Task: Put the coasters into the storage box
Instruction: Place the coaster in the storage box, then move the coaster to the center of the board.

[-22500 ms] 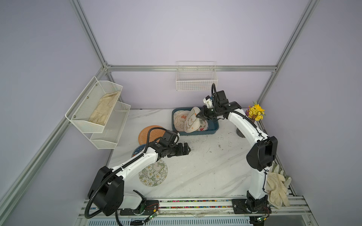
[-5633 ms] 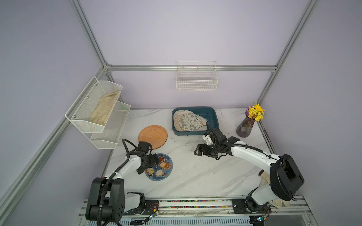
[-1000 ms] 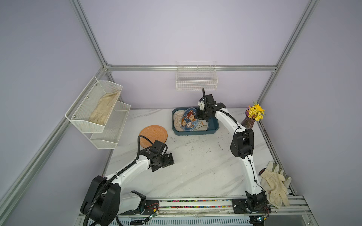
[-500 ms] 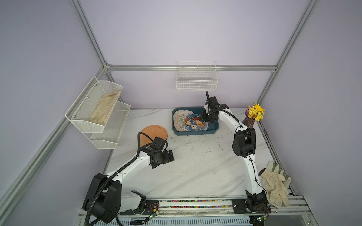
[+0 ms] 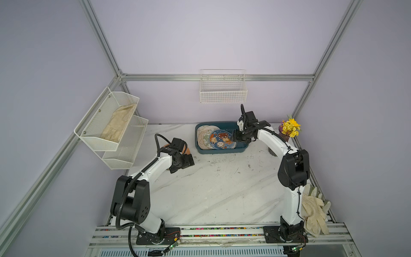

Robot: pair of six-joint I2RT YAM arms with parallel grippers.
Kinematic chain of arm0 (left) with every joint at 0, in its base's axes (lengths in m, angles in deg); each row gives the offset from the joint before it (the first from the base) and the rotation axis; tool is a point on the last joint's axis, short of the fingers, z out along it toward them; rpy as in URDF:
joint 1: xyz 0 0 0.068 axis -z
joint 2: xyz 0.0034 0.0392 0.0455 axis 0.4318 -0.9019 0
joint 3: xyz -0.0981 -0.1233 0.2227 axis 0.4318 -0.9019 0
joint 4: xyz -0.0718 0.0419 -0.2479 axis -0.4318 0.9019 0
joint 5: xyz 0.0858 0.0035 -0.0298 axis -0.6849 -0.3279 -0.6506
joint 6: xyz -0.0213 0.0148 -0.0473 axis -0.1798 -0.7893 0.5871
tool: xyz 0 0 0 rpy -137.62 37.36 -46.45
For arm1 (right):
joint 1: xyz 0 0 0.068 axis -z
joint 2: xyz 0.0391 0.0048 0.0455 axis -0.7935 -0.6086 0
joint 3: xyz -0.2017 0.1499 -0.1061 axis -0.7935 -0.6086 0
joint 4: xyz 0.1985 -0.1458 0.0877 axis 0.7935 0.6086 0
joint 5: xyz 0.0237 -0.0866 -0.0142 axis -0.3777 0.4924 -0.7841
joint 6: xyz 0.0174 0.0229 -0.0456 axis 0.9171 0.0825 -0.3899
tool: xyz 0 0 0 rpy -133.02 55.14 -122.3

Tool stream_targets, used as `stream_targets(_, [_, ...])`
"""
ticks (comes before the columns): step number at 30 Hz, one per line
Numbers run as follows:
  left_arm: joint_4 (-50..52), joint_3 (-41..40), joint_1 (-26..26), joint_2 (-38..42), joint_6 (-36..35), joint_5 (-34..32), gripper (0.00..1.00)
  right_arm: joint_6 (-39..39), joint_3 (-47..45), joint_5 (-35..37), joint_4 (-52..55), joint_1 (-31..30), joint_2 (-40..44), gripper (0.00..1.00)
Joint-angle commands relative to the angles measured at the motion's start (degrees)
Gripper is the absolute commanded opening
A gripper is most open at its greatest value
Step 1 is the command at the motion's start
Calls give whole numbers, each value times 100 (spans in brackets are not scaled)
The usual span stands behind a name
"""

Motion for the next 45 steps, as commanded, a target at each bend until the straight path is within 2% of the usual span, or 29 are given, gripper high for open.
stream_targets(1, [70,1022,-235,-328,-482,-277,89,227,-596,-279,-282,-187,516,64])
stream_targets(9, [74,2295,-760,-1503,-889,-488,74,671,-1831,-365,-670,-565,1534,64])
stream_targets(18, [149,3830,-1270,-2830,-1342,-895,55,967,-2422,-344,-904,-759,1969,64])
stream_targets(22, [158,4317,-1368,-3339,-1584,-1100,53,1027,-2505,-348,-964,-827,1995,64])
stream_targets(28, [165,4834,-1479,-3949,-1655,-1004,53,1075,-2546,-335,-974,-872,1968,64])
stream_targets(38, [-49,5391,-1549,-4389,-1737,-1017,54,1097,-2351,-381,-944,-876,1733,63])
stream_targets(45, [-59,5373,-1611,-4602,-1688,-863,54,1088,-2115,-444,-889,-874,1508,63])
